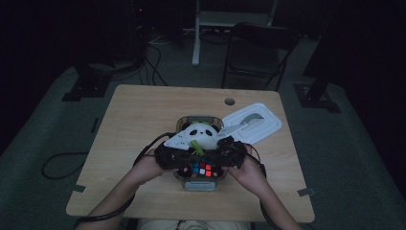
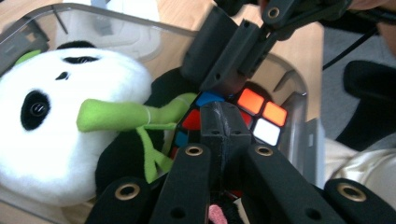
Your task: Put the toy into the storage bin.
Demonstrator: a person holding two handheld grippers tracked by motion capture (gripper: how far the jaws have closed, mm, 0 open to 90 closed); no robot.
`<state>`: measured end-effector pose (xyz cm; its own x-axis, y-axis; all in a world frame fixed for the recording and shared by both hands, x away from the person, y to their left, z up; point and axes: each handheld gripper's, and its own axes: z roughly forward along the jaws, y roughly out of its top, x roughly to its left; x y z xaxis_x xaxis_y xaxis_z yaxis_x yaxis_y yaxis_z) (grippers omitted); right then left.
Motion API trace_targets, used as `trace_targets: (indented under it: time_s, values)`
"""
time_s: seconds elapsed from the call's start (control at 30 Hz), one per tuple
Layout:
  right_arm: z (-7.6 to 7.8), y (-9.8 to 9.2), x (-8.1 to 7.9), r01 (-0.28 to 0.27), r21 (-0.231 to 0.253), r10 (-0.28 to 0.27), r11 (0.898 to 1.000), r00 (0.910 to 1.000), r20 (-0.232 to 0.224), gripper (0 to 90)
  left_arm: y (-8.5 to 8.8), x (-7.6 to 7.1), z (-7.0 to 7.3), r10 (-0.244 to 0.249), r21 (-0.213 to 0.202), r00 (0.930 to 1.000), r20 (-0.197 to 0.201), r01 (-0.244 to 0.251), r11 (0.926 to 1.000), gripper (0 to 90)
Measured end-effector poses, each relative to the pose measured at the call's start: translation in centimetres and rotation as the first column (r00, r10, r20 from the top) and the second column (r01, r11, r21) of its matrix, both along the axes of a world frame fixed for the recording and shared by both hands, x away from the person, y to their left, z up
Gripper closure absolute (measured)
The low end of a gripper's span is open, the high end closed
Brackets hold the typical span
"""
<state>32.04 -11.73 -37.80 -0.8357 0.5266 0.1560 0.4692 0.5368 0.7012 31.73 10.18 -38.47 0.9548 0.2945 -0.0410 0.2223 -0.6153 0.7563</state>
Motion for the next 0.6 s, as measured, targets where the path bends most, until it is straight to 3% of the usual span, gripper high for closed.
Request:
trace_targets:
  time_s: [0.1,0.23,0.27,0.37,0.4,0.47,0.57,0.6]
  values:
    - [0.3,-0.7,0.3,0.028,0.017,-0.028,0.999,0.9995,-0.012,54.4,0.3,0.0,0.4,-0.003,-0.030,1.0000,-0.004,0.003,0.9996,81.0]
    - [0.6,-2.0,0.4,0.083,0.039,-0.083,0.996,0.9965,0.009,41.1,0.9,0.2,0.6,0.020,-0.055,0.9997,-0.014,-0.021,0.9982,74.3]
    - [0.6,-2.2,0.6,0.093,0.043,-0.093,0.995,0.9957,-0.004,38.4,1.0,0.3,0.5,0.026,-0.050,0.9996,-0.012,-0.027,0.9984,74.2]
    - [0.5,-2.8,0.7,0.117,0.062,-0.116,0.991,0.9931,-0.017,37.1,1.4,0.3,0.4,0.029,-0.061,0.9991,-0.032,-0.031,0.9976,68.2]
    - [0.3,-3.2,0.8,0.131,0.057,-0.130,0.990,0.9912,-0.022,33.2,1.4,0.3,0.3,0.034,-0.056,0.9991,-0.026,-0.035,0.9978,60.9]
    - [0.2,-3.6,0.7,0.138,0.060,-0.137,0.989,0.9904,-0.018,29.8,1.6,0.3,0.2,0.047,-0.064,0.9984,-0.032,-0.049,0.9967,57.9]
    - [0.1,-3.9,0.6,0.160,0.055,-0.160,0.986,0.9871,-0.009,30.0,1.6,0.2,0.1,0.053,-0.062,0.9981,-0.029,-0.055,0.9965,55.7]
    - [0.1,-4.1,0.3,0.147,0.094,-0.146,0.985,0.9891,-0.013,36.7,1.5,0.1,0.1,0.048,-0.059,0.9985,-0.026,-0.049,0.9970,55.7]
